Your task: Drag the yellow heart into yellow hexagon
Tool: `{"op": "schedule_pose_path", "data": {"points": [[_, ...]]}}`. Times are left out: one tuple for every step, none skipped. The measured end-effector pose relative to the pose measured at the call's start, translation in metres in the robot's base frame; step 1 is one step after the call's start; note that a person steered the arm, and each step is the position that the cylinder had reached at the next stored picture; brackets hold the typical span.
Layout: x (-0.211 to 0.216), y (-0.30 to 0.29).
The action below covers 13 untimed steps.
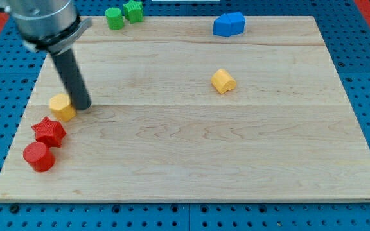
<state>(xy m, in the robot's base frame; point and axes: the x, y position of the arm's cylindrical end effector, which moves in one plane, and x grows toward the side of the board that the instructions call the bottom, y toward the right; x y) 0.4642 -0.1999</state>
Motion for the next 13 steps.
{"op": "schedule_pose_path", "data": {"points": [[-0.010, 0.044], [-0.010, 0.178], [-0.029, 0.297], [-0.073, 0.319], [-0.078, 0.205], [-0.094, 0.119], [-0.132, 0.115], [-0.103, 0.059], [-0.052, 0.007], [-0.060, 0.057], [-0.082, 0.108], [-0.050, 0.126], [-0.017, 0.046]]}}
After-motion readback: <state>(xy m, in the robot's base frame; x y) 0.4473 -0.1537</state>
